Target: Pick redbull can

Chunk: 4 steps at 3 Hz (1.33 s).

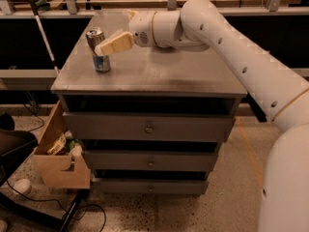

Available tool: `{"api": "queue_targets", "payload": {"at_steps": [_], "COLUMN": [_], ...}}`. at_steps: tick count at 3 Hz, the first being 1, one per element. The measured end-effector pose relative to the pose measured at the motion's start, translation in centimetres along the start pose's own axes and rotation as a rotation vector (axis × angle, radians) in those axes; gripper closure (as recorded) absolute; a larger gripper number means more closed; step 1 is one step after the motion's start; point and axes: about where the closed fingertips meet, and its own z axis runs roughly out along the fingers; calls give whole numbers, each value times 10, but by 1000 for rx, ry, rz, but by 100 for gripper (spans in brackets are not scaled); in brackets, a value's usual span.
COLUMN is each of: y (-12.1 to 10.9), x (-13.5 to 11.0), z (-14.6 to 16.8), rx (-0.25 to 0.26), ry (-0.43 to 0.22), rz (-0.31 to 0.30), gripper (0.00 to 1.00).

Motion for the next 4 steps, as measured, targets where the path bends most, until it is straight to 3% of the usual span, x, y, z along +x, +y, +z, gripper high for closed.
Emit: {"api": "queue_targets", "payload": {"at_steps": [1,2,3,4], "y": [7,17,25,28], "x": [9,5,1,1], "z": [24,50,71,74], "rx": [-43,-60,-78,-84], "ry": [-54,-112,-120,-121], "rz": [33,9,-24,-23], "gripper": [0,0,16,49]}}
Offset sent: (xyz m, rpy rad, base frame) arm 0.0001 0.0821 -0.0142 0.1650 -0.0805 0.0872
